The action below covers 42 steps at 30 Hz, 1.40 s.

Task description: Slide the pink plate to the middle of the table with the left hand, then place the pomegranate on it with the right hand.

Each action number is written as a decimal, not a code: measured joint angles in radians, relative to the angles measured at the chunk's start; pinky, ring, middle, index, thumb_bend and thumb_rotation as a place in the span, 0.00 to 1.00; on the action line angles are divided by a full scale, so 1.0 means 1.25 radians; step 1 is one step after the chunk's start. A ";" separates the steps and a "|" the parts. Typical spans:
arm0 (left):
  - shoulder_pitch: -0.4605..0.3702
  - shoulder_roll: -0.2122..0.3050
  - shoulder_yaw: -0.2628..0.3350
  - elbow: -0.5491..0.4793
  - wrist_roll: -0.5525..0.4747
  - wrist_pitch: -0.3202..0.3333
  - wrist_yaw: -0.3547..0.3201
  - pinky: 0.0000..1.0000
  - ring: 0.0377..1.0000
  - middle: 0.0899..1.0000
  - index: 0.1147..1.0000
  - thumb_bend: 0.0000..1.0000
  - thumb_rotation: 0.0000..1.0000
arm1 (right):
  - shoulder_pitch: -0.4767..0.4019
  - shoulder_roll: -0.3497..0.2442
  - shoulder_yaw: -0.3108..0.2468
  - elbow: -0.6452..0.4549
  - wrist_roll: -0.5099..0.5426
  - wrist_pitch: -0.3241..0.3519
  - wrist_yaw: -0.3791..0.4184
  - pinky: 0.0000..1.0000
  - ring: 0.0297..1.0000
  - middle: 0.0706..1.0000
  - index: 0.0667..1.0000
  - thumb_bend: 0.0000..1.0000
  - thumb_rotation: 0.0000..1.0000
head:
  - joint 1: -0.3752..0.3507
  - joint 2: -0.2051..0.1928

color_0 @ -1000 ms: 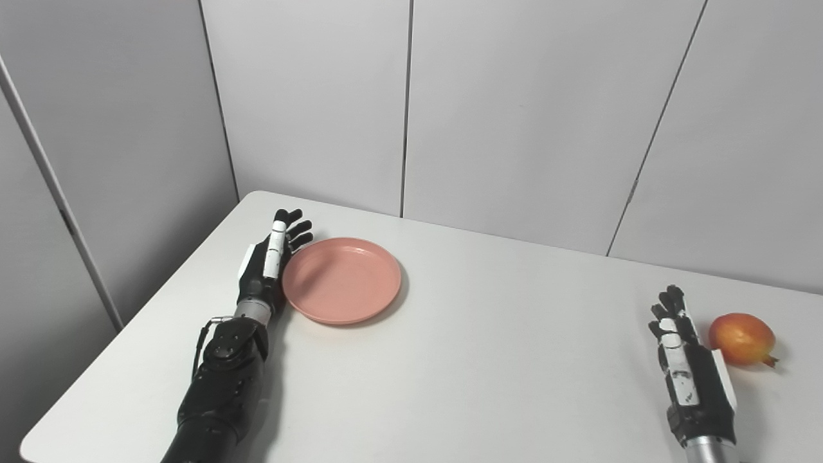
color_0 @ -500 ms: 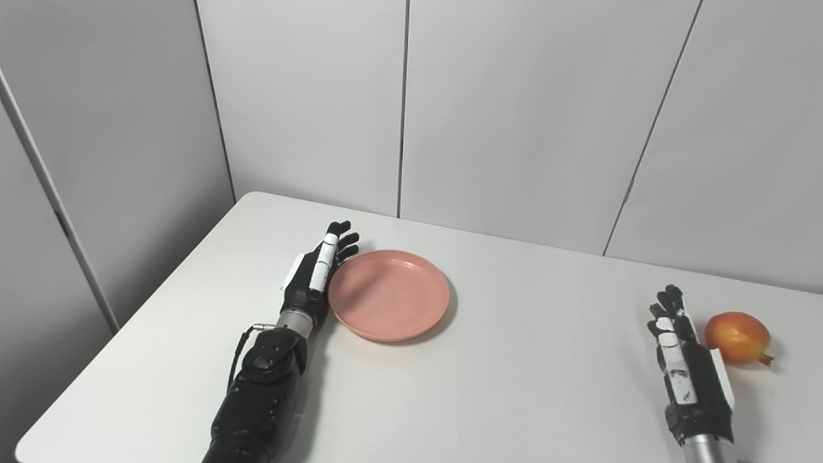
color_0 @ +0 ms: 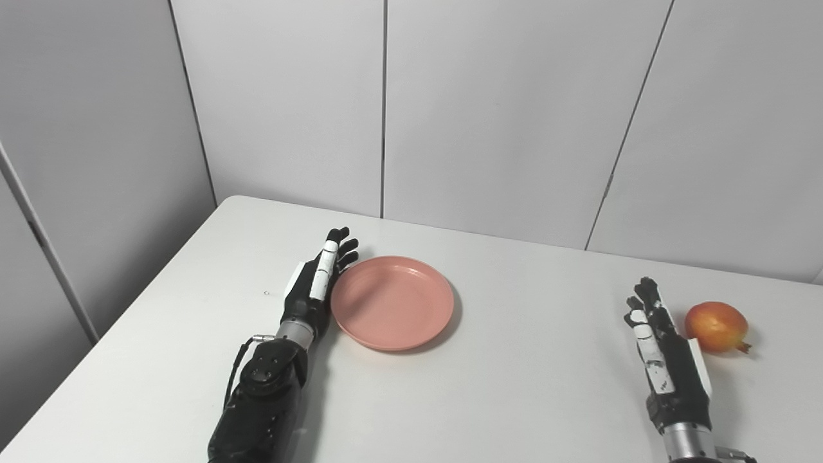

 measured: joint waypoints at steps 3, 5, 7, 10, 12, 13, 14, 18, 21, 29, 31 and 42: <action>0.004 -0.008 -0.007 -0.009 0.009 0.003 0.000 0.92 0.93 0.92 0.92 0.70 1.00 | 0.001 0.000 0.005 -0.003 -0.014 0.003 -0.008 0.94 0.95 0.96 0.95 0.58 0.84 | -0.023 0.006; 0.009 -0.011 -0.016 -0.021 0.011 0.007 -0.002 0.91 0.93 0.92 0.92 0.71 1.00 | 0.002 0.003 0.008 -0.007 -0.018 0.008 -0.011 0.94 0.95 0.96 0.95 0.59 0.84 | -0.028 0.006; 0.014 -0.015 -0.022 -0.029 0.011 0.008 -0.002 0.93 0.94 0.93 0.93 0.70 1.00 | 0.003 0.006 0.011 -0.010 -0.023 0.015 -0.013 0.93 0.94 0.96 0.95 0.60 0.85 | -0.036 0.007; 0.019 -0.018 -0.030 -0.038 0.011 0.009 -0.005 0.94 0.95 0.95 0.94 0.68 1.00 | 0.005 0.010 0.015 -0.013 -0.035 0.023 -0.022 0.92 0.94 0.96 0.95 0.59 0.87 | -0.056 0.011; 0.026 -0.024 -0.035 -0.049 0.012 0.012 -0.006 0.94 0.96 0.96 0.95 0.68 1.00 | 0.006 0.013 0.017 -0.016 -0.038 0.030 -0.032 0.92 0.94 0.95 0.95 0.59 0.88 | -0.067 0.015; 0.029 -0.027 -0.036 -0.053 0.012 0.013 -0.006 0.94 0.96 0.96 0.96 0.68 1.00 | 0.006 0.014 0.018 -0.017 -0.040 0.032 -0.034 0.92 0.94 0.95 0.95 0.59 0.88 | -0.078 0.016; 0.031 -0.030 -0.039 -0.055 0.015 0.013 -0.006 0.95 0.97 0.97 0.96 0.68 1.00 | 0.007 0.015 0.020 -0.018 -0.046 0.033 -0.037 0.91 0.93 0.95 0.94 0.60 0.88 | -0.079 0.016; 0.034 -0.033 -0.047 -0.055 0.024 0.012 -0.007 0.96 0.97 0.98 0.97 0.68 1.00 | 0.007 0.020 0.024 -0.018 -0.054 0.035 -0.043 0.92 0.93 0.96 0.95 0.61 0.89 | -0.102 0.020; 0.036 -0.034 -0.049 -0.057 0.023 0.013 -0.018 0.96 0.99 0.99 0.99 0.67 1.00 | 0.007 0.023 0.031 -0.019 -0.054 0.037 -0.044 0.94 0.95 0.97 0.97 0.62 0.91 | -0.131 0.025; 0.052 -0.042 -0.053 -0.075 0.010 0.021 -0.037 0.95 0.98 0.99 1.00 0.66 1.00 | 0.006 0.035 0.047 -0.019 -0.060 0.037 -0.043 0.93 0.95 0.98 0.98 0.64 0.90 | -0.186 0.026; 0.055 -0.044 -0.053 -0.079 0.010 0.020 -0.044 0.95 0.98 0.99 1.00 0.65 1.00 | 0.006 0.037 0.052 -0.019 -0.061 0.038 -0.043 0.93 0.95 0.98 0.98 0.65 0.91 | -0.199 0.026; 0.064 -0.073 -0.047 -0.084 -0.033 0.006 -0.106 0.99 1.00 1.00 1.00 0.68 1.00 | 0.005 0.053 0.070 -0.018 -0.085 0.038 -0.046 0.93 0.94 0.96 0.97 0.64 0.92 | -0.277 0.032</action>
